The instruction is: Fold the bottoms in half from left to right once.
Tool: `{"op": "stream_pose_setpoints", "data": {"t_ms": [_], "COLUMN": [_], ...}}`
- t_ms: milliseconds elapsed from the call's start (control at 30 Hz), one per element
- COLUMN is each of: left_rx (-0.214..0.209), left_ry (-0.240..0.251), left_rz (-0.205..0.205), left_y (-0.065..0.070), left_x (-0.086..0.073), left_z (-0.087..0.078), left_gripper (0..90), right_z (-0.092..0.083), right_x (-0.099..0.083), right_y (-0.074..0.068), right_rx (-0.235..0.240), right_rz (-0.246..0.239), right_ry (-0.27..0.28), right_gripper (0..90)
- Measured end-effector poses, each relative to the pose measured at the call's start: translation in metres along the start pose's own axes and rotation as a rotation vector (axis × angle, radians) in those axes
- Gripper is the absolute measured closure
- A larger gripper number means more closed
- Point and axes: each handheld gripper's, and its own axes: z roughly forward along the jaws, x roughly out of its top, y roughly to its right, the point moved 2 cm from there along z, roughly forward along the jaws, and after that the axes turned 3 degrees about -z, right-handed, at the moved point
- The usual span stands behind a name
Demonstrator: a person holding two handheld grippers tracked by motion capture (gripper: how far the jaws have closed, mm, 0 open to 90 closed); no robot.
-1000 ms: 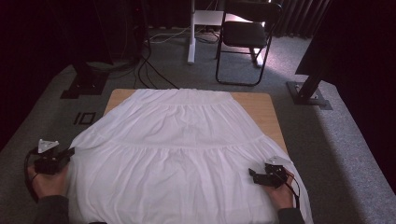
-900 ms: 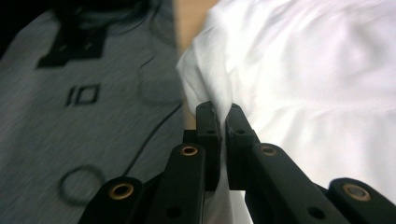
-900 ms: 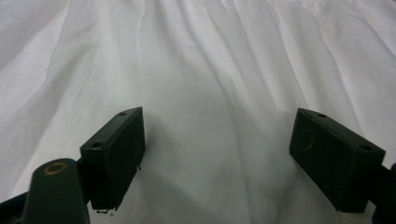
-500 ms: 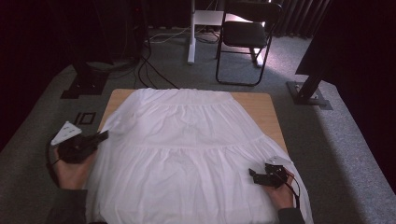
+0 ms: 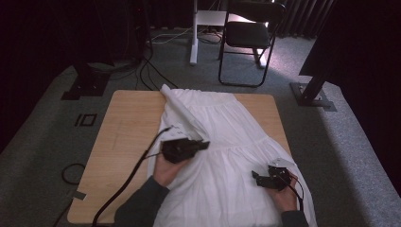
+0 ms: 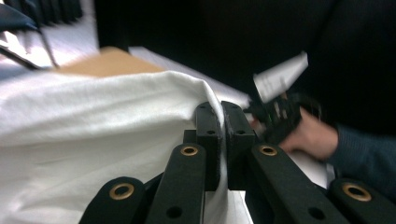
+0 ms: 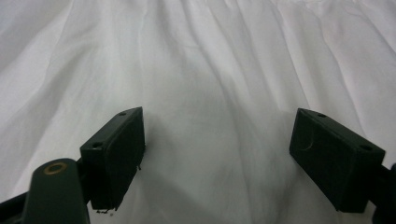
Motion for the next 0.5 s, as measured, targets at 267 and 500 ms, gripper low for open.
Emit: {"op": "stream_pose_setpoints", "data": {"t_ms": [267, 500], "left_rx": [-0.044, 0.109], "left_ry": [-0.156, -0.157], "left_rz": [-0.020, 0.096], "left_y": [0.001, -0.001], "left_x": [-0.045, -0.034], "left_z": [0.057, 0.026], "left_gripper": [74.9, 50.9], "right_z": [-0.005, -0.030], "right_x": [0.003, 0.047], "right_y": [-0.004, -0.032], "right_rx": [0.004, 0.087], "right_rz": [0.018, 0.000], "right_ry": [-0.011, 0.107], "right_gripper": [38.6, 41.3]}}
